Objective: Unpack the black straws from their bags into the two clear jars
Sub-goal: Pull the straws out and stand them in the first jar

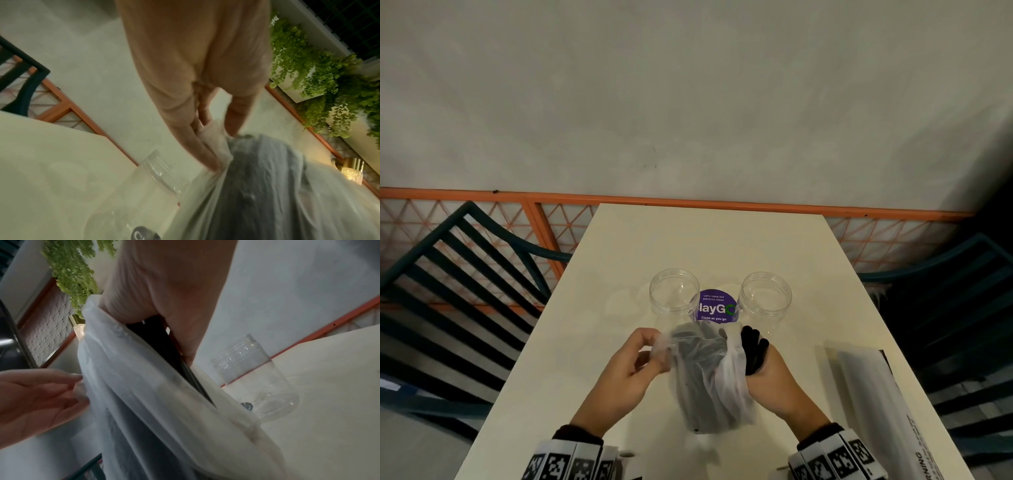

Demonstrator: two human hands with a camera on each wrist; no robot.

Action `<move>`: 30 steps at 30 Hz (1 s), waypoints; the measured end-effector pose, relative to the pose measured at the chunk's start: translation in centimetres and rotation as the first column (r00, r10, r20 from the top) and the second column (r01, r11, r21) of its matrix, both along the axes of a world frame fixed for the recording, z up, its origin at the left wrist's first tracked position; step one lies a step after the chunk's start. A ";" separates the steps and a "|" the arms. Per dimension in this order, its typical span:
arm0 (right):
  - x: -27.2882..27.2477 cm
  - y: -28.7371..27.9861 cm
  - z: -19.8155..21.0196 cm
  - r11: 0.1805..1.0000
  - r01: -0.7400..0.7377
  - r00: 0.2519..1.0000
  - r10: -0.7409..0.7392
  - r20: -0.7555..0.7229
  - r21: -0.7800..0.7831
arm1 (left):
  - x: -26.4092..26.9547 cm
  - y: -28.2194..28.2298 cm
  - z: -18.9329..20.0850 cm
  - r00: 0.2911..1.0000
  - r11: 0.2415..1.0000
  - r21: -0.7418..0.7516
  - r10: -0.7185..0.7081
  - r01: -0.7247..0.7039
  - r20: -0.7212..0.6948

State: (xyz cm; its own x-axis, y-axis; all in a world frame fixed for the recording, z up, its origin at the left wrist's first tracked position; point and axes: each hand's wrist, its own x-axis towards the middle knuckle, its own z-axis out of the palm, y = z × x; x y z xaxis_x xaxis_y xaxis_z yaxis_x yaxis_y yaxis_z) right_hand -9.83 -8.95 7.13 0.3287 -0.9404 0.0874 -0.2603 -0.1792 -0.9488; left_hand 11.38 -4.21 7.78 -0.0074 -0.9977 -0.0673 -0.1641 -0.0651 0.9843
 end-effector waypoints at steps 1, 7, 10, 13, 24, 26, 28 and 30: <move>0.0 -0.1 0.0 1.000 -0.006 1.000 0.006 -0.004 0.023 | 0.1 0.0 0.3 0.999 0.999 -0.003 -0.043 0.043 0.004; -0.1 -1.1 -0.9 0.999 0.033 0.995 -0.037 0.088 0.042 | 0.0 -1.0 0.5 0.967 0.963 -0.108 0.251 -0.245 0.043; -0.5 -1.0 -0.7 0.995 -0.024 0.997 0.016 0.082 0.095 | 0.2 -1.1 0.0 0.957 0.953 -0.085 0.291 -0.291 -0.011; -0.4 -0.6 -1.0 0.989 -0.068 0.996 0.060 0.060 0.134 | 0.1 -0.7 -1.0 0.955 0.959 -0.041 0.273 -0.279 -0.119; 0.8 -0.5 -1.1 0.992 0.026 0.999 -0.031 0.036 0.125 | 0.7 -0.2 -0.9 0.986 0.998 -0.002 0.055 -0.056 -0.159; 0.8 -0.5 -1.2 0.987 -0.004 0.998 -0.006 0.057 0.160 | 0.7 -0.3 -1.6 0.977 0.990 0.004 0.140 -0.141 -0.159; 0.9 -0.3 -1.5 0.983 -0.034 0.998 0.023 0.066 0.180 | 0.7 -0.2 -1.8 0.967 0.988 0.027 0.153 -0.150 -0.202; 0.8 -0.3 -1.9 0.985 -0.047 0.998 0.041 0.037 0.165 | 0.7 -0.1 -1.9 0.970 0.989 0.066 0.146 -0.135 -0.195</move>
